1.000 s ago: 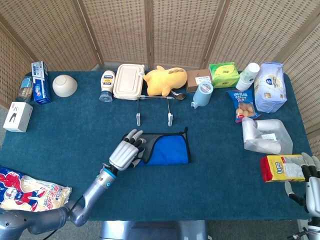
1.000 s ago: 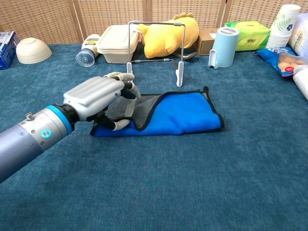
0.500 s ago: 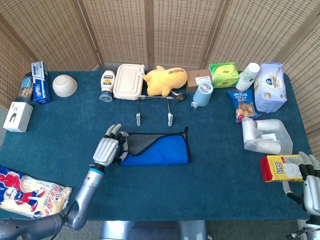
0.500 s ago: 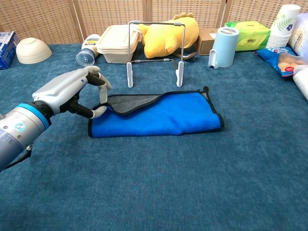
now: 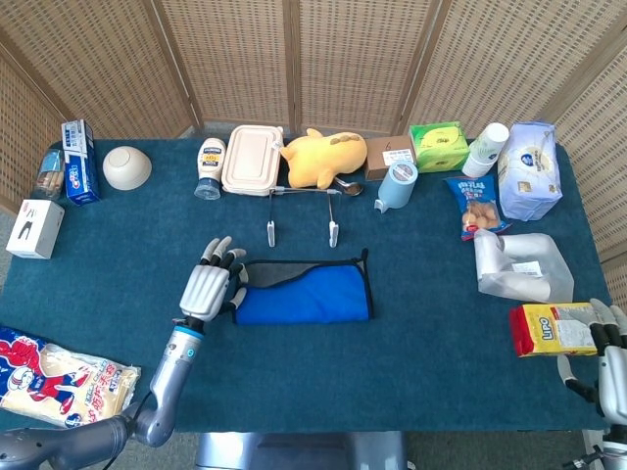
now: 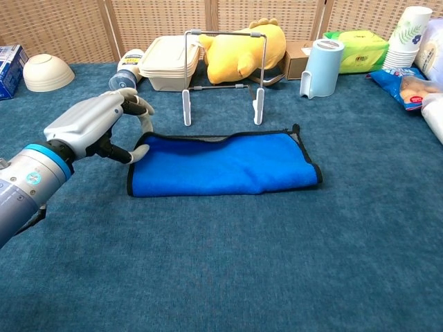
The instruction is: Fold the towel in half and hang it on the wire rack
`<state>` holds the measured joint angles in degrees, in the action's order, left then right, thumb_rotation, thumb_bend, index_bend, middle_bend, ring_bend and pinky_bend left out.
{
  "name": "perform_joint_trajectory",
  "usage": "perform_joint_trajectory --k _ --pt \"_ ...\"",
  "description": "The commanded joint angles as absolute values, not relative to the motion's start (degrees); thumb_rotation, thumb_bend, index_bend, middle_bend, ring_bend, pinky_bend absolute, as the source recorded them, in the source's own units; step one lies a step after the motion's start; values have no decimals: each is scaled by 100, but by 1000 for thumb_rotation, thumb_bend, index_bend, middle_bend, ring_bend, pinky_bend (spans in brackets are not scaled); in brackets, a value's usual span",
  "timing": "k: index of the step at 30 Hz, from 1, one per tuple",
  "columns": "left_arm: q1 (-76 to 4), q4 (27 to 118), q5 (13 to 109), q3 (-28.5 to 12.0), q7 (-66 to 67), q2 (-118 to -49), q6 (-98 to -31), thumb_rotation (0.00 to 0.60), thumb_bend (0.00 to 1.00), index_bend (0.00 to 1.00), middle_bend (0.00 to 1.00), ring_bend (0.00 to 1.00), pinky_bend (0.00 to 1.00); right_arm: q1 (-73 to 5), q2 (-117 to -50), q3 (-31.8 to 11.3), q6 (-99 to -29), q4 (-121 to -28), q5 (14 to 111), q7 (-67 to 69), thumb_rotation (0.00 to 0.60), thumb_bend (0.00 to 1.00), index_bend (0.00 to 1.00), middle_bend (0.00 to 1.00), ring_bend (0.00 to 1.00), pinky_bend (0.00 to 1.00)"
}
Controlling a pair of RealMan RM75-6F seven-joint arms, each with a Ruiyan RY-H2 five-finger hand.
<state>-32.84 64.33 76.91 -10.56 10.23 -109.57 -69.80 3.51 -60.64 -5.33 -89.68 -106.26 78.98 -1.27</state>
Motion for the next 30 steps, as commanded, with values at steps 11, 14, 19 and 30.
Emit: perform_joint_trajectory --k 11,14,19,30 --pt "-3293 6274 7136 -1349 1719 -11049 -6844 600 487 367 160 0 0 379 -6029 -533 -8997 -10644 7919 -63 600 348 230 110 0 0" --pt "-3314 6348 7040 -1426 1811 -11005 -6810 600 488 321 141 0 0 374 -6029 -534 -8990 -10648 7926 -67 600 348 230 110 0 0" --pt "-3369 6552 7036 -1454 1854 -10876 -6748 600 480 276 132 0 0 377 -6033 -533 -8999 -10658 7937 -73 600 347 230 110 0 0" --pt "-3387 7127 7504 -1162 1425 -10486 -6699 600 355 351 145 0 0 371 -6009 -547 -9006 -10690 7948 -99 600 348 231 110 0 0"
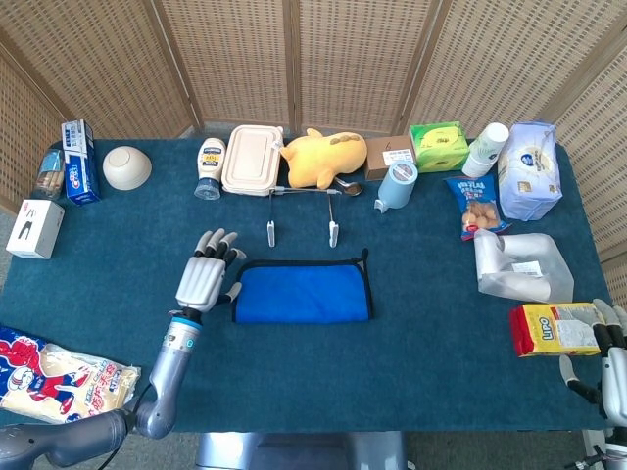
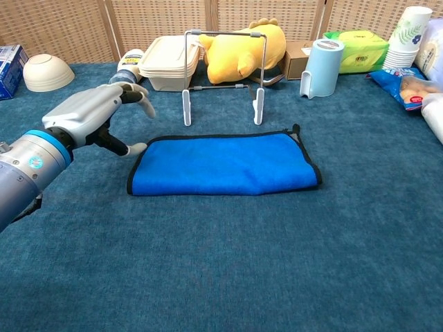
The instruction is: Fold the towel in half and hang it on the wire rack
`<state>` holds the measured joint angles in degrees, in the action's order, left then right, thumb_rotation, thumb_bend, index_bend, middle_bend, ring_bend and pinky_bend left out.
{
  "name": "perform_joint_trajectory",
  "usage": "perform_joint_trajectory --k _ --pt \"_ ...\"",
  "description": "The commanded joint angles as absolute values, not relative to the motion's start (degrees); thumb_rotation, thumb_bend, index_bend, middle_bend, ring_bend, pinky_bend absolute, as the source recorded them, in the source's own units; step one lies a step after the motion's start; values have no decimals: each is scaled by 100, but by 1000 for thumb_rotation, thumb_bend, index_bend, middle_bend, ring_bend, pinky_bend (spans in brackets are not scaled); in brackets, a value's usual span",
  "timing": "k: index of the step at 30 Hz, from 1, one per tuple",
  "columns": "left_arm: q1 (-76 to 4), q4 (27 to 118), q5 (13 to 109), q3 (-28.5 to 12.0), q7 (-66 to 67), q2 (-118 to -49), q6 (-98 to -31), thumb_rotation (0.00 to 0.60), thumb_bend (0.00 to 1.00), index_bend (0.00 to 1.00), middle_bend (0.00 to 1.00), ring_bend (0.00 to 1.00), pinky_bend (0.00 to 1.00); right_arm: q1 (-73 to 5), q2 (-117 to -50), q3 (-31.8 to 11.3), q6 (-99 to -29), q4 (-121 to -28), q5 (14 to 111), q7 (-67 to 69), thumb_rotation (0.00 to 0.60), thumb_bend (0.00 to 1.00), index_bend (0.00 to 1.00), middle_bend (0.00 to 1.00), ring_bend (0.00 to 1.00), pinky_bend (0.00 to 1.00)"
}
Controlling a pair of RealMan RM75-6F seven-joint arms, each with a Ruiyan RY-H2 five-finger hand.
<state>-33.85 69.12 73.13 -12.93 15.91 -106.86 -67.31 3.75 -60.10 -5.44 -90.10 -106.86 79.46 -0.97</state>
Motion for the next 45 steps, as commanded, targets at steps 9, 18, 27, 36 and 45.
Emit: perform_joint_trajectory --k 9,18,27,36,45 --pt "-3388 7690 7844 -917 1336 -9975 -6644 600 303 464 158 0 0 345 -6039 -546 -8959 -10688 7933 -117 600 348 230 110 0 0" --pt "-3483 7939 7744 -784 1410 -9690 -6231 600 281 472 162 0 0 349 -6037 -540 -8955 -10685 7927 -113 600 348 230 110 0 0" --pt "-3554 7876 7529 -747 1594 -9676 -5982 600 262 454 142 0 0 334 -6053 -542 -8934 -10678 7921 -124 600 348 231 110 0 0" --pt "-3577 7831 7408 -604 1879 -9617 -5808 600 248 432 120 0 0 332 -6054 -544 -8939 -10708 7920 -152 600 348 230 110 0 0" --pt "-3540 7810 7733 -715 1513 -9542 -6234 600 248 399 124 0 0 319 -6051 -536 -8942 -10762 7954 -217 600 348 230 110 0 0"
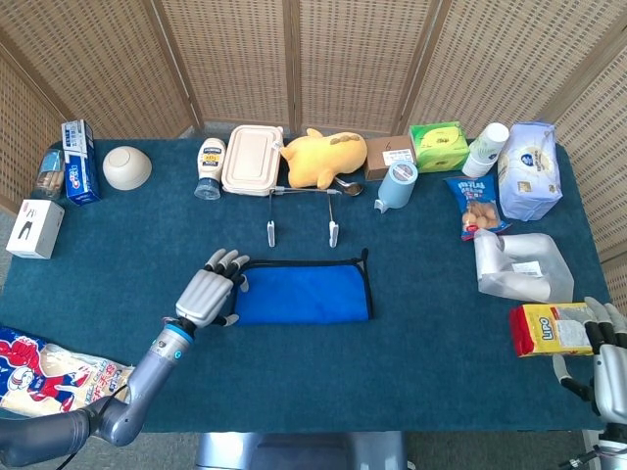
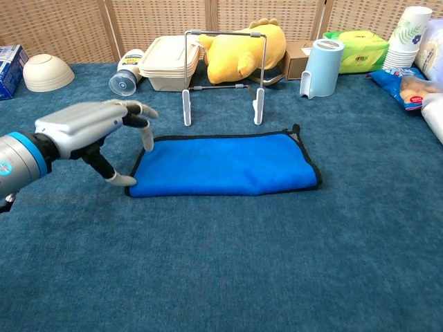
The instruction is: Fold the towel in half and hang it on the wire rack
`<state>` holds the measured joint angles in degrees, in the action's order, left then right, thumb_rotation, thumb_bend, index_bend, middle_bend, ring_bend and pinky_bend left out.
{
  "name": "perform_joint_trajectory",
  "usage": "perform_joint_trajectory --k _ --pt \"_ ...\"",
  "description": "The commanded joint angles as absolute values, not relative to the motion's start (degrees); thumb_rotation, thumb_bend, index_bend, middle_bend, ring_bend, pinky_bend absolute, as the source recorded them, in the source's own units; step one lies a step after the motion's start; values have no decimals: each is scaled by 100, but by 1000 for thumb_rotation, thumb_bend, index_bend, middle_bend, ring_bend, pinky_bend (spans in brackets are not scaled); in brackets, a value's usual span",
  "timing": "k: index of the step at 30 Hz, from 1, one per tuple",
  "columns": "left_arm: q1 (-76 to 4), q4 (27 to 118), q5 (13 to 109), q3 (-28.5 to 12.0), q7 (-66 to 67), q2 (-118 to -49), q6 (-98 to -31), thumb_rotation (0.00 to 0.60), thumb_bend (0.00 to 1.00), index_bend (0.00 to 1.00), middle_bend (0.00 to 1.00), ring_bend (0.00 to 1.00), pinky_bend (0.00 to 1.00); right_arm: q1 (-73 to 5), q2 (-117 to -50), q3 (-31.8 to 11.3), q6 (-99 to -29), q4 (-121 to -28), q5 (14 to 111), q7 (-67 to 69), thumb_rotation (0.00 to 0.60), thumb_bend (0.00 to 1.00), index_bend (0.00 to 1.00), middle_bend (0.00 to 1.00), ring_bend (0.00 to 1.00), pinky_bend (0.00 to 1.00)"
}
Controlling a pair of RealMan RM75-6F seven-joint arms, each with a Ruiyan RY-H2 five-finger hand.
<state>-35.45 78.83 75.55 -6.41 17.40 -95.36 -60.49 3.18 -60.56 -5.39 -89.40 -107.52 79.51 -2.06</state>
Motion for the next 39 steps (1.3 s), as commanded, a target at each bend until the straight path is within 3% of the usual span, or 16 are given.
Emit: perform_joint_trajectory --k 1,9,20,39 --pt "-3550 7781 7800 -729 1436 -9530 -6278 600 248 400 128 0 0 318 -6050 -537 -8944 -10771 7954 -224 600 348 230 110 0 0" --pt "-3783 7376 8470 -516 1165 -9215 -6207 600 248 386 131 0 0 301 -6057 -529 -8937 -10824 7981 -290 600 348 230 110 0 0" --pt "-4018 6653 9001 -244 663 -9150 -6090 600 248 282 109 0 0 310 -6063 -524 -8979 -10898 7989 -393 600 348 230 110 0 0" --pt "-4401 5280 9537 22 365 -9920 -6076 600 248 268 96 0 0 277 -6107 -561 -8997 -11078 7877 -721 600 348 225 110 0 0"
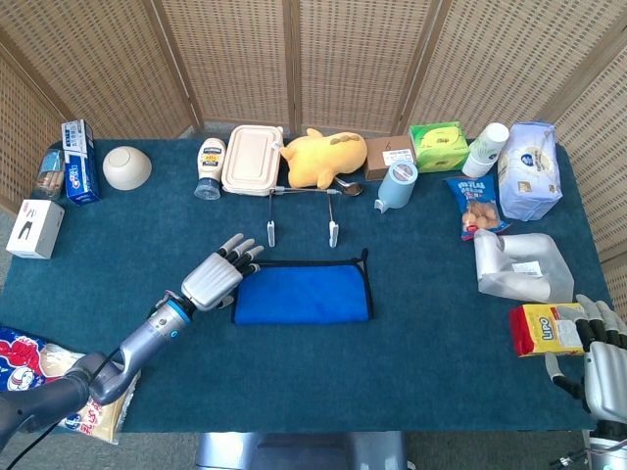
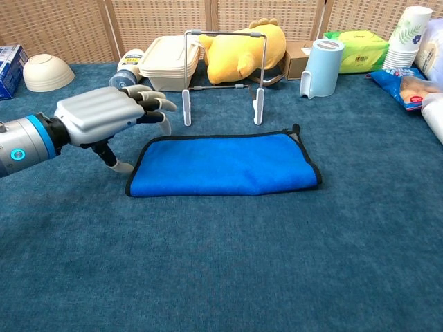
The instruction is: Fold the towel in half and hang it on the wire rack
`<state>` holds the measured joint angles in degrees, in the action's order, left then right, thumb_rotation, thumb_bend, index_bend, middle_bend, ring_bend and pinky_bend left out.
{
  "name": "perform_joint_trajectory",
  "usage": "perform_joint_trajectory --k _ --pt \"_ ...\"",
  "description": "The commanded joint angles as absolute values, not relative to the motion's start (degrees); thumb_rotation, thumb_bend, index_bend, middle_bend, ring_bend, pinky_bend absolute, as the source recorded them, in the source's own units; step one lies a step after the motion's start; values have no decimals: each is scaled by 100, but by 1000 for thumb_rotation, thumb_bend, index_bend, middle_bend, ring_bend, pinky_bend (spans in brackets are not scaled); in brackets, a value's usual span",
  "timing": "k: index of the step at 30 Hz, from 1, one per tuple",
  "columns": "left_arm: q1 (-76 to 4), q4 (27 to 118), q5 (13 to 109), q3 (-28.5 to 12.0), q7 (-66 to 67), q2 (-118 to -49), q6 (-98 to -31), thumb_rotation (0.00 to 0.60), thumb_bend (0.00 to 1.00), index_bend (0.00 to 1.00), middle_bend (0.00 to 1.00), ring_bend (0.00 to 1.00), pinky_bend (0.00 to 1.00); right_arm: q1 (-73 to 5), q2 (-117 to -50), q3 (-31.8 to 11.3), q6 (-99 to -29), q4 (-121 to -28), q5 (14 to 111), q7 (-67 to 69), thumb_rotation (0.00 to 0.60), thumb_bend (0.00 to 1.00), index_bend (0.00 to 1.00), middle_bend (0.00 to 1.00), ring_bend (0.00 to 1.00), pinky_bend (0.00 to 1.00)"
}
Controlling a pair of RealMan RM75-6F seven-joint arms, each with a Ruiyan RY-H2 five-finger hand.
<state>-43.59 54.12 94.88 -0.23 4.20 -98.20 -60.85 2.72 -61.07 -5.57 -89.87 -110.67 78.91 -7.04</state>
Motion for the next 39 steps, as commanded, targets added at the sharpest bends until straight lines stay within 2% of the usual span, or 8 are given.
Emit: perform_joint_trajectory --k 1,21,39 --pt "-4412 5218 9553 42 343 -9956 -6070 600 248 268 96 0 0 278 -6105 -566 -9001 -11087 7864 -733 600 349 225 110 0 0" --pt "-4445 4779 9462 -63 -69 -10375 -6378 600 247 278 110 0 0 249 -6133 -599 -8986 -11127 7769 -836 600 347 220 110 0 0" --pt "-4568 4449 9480 -34 -614 -10625 -6426 600 300 391 164 0 0 242 -6142 -609 -9005 -11184 7725 -923 600 347 215 110 0 0"
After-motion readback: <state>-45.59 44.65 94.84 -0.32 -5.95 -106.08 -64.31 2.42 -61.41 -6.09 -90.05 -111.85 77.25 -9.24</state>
